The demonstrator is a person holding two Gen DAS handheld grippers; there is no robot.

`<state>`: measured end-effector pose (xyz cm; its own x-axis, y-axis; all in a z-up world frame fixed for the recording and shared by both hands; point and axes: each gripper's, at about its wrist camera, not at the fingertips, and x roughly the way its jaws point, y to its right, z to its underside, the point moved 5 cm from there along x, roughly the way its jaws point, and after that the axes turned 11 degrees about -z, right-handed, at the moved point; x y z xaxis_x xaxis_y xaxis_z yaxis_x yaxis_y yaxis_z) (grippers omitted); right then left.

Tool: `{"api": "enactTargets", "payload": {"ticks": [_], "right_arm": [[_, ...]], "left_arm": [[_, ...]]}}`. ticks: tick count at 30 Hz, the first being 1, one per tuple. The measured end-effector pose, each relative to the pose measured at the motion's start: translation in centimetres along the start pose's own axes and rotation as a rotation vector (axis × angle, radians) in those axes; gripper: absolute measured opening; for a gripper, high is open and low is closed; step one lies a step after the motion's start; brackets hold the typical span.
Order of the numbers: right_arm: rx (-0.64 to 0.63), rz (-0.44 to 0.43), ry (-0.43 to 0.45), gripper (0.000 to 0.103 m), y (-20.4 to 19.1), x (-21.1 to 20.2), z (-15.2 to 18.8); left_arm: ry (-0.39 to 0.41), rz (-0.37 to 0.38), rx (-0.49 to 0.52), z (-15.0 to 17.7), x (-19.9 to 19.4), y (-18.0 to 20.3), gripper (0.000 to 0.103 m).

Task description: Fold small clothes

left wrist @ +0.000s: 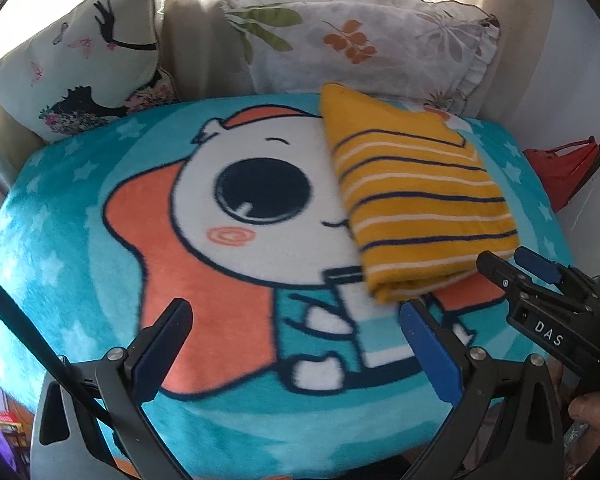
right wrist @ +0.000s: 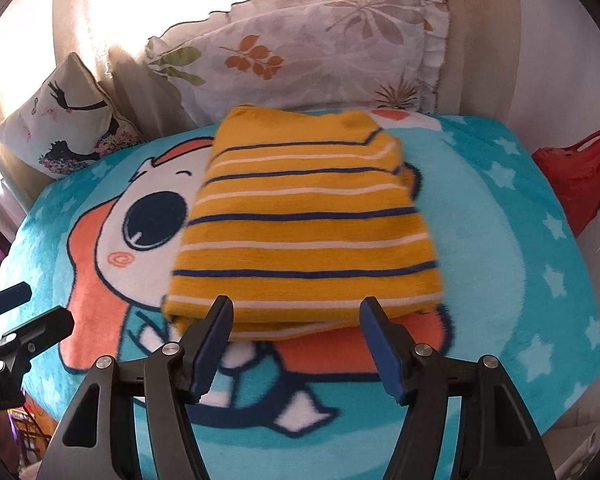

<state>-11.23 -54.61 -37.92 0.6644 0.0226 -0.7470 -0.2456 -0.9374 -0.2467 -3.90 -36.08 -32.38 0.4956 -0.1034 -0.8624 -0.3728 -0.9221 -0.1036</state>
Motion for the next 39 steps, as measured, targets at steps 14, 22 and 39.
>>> {"api": "enactTargets", "payload": {"ticks": [14,22,39], "right_arm": [[-0.047,0.041,-0.021,0.072,7.6,-2.6,1.1],[-0.076,0.046,-0.028,0.072,8.8,-3.0,1.7],[-0.141,0.01,-0.058,0.074,7.3,-1.7,1.9]], "left_arm": [[-0.045,0.023,-0.001,1.5,0.2,8.5,0.103],[-0.073,0.032,-0.012,1.9,0.7,10.5,0.103],[-0.125,0.018,-0.063,2.9,1.6,9.7,0.103]]}}
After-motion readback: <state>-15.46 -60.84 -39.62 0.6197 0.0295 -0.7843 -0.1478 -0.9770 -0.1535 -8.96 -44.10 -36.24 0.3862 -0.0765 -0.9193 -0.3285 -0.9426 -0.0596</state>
